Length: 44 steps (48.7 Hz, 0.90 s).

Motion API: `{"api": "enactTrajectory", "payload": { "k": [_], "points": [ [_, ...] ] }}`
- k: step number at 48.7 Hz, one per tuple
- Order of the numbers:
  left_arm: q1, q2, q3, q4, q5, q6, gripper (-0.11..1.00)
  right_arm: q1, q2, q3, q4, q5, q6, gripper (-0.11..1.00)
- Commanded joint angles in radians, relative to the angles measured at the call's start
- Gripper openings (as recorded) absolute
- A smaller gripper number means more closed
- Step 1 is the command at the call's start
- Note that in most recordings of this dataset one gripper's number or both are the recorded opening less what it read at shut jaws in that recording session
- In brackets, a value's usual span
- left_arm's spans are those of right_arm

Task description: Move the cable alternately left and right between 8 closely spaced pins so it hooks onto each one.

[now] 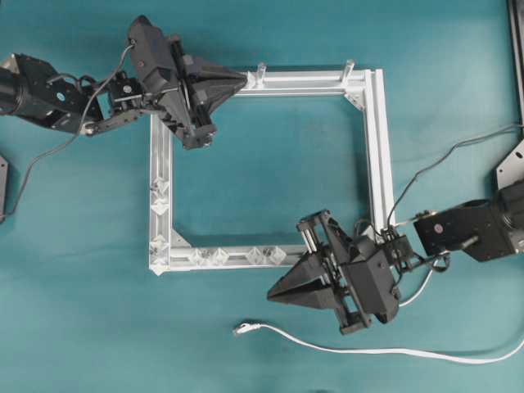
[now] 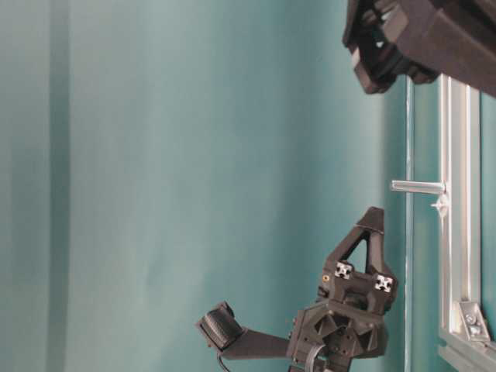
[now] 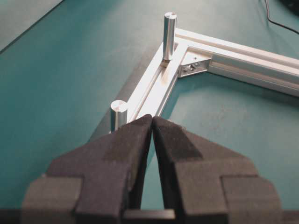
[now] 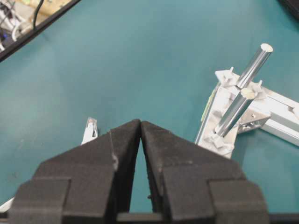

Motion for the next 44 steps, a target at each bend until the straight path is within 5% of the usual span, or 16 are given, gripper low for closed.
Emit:
{"api": "enactTrajectory", "payload": {
  "k": [1,8,19,29,44],
  "points": [
    [-0.006,-0.057,-0.020,0.040,0.034,0.006,0.15,-0.006,-0.009,-0.017,0.002,-0.006,0.011,0.19],
    [-0.015,-0.106,-0.023,0.041,0.143,0.005,0.00,-0.005,-0.012,-0.028,0.021,-0.002,0.014,0.00],
    [-0.035,-0.206,-0.003,0.040,0.267,0.000,0.00,0.008,-0.035,-0.067,0.029,0.057,0.017,0.00],
    [-0.044,-0.365,0.072,0.040,0.382,0.003,0.00,0.052,-0.041,-0.155,0.032,0.307,0.023,0.00],
    [-0.057,-0.675,0.250,0.040,0.456,0.002,0.00,0.058,-0.040,-0.239,0.038,0.522,0.141,0.00]
  ]
}}
